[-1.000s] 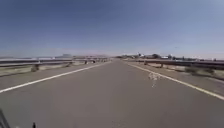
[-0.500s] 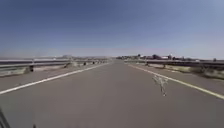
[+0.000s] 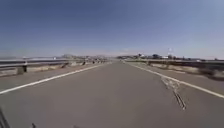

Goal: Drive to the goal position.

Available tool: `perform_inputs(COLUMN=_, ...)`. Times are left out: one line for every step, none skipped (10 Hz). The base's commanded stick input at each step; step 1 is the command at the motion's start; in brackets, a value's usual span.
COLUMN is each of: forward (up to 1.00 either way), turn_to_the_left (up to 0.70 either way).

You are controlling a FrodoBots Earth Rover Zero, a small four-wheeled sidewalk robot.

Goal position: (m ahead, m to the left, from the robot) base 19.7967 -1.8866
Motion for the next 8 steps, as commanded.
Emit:
perform_inputs(forward=1.0, turn_to_the_left=0.0)
perform_inputs(forward=1.0, turn_to_the_left=0.0)
perform_inputs(forward=1.0, turn_to_the_left=0.0)
perform_inputs(forward=1.0, turn_to_the_left=0.0)
perform_inputs(forward=1.0, turn_to_the_left=0.0)
perform_inputs(forward=1.0, turn_to_the_left=0.0)
perform_inputs(forward=1.0, turn_to_the_left=0.0)
perform_inputs(forward=1.0, turn_to_the_left=-0.07)
